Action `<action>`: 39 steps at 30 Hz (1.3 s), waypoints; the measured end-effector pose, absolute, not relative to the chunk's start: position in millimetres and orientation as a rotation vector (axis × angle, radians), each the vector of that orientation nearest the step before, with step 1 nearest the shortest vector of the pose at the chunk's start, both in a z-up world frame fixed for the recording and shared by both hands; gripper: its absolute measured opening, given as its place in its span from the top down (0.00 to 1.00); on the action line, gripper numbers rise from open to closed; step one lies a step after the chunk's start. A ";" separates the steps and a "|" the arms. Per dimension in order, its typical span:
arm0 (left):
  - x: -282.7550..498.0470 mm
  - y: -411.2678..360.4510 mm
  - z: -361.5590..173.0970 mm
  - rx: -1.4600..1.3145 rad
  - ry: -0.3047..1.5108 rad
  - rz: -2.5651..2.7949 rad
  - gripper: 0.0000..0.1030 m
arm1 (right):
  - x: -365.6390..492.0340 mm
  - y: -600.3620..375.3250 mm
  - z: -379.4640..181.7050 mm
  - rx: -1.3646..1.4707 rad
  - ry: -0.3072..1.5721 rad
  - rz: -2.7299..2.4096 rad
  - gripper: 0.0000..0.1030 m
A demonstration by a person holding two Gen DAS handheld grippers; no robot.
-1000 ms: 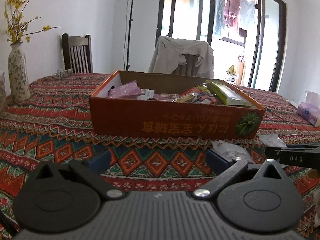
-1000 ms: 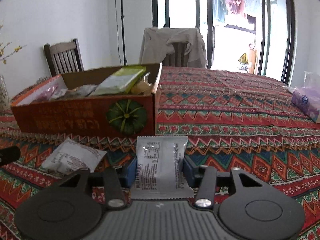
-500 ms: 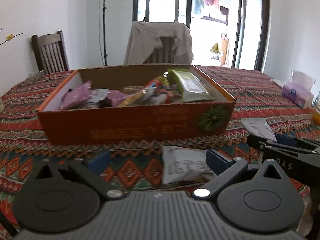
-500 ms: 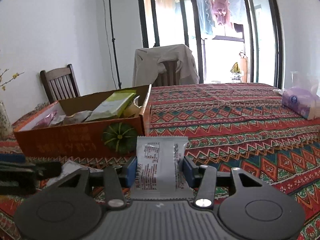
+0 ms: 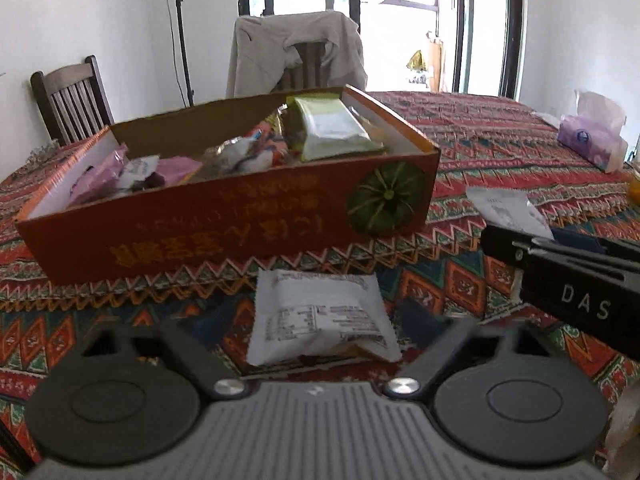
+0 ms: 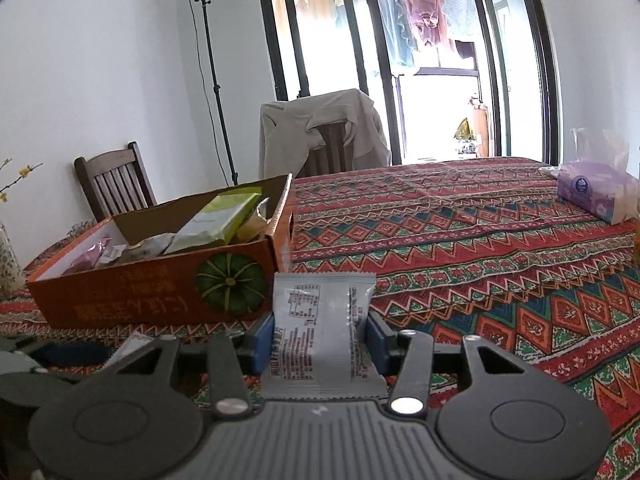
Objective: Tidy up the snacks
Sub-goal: 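Grasp the other white packet with the left gripper while the right gripper holds its packet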
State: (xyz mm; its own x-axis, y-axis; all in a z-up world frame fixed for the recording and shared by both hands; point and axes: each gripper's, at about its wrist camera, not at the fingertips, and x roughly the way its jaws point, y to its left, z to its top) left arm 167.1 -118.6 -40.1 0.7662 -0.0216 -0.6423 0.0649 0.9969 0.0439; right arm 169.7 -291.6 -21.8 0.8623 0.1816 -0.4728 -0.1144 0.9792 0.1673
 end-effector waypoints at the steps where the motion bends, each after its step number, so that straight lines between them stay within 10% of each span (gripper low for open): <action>1: 168.3 -117.1 -41.3 0.050 0.708 -0.057 0.34 | 169.8 -291.6 -21.8 0.135 0.508 0.156 0.54; 5: 165.4 -106.3 -39.3 -0.013 0.696 -0.081 0.56 | 169.8 -291.2 -21.8 0.133 0.507 0.158 0.54; 28: 131.0 -50.8 -11.6 -0.051 0.554 -0.118 0.85 | 161.5 -280.6 -17.7 0.075 0.468 0.162 0.54; 30: 133.0 -49.7 -14.4 -0.066 0.576 -0.121 0.82 | 160.9 -279.3 -17.5 0.069 0.468 0.159 0.54; 34: 138.4 -53.5 -19.3 -0.103 0.597 -0.119 0.32 | 161.1 -278.3 -17.2 0.065 0.469 0.155 0.54; 39: 152.8 -72.8 -26.4 -0.041 0.639 -0.078 0.19 | 163.4 -279.4 -17.3 0.071 0.479 0.155 0.54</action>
State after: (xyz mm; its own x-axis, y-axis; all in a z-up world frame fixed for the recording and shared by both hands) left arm 152.8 -72.8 -26.4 0.8002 -0.0850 -0.5937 0.0597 0.9963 -0.0621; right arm 163.4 -279.4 -17.3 0.8761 0.1653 -0.4530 -0.1319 0.9857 0.1046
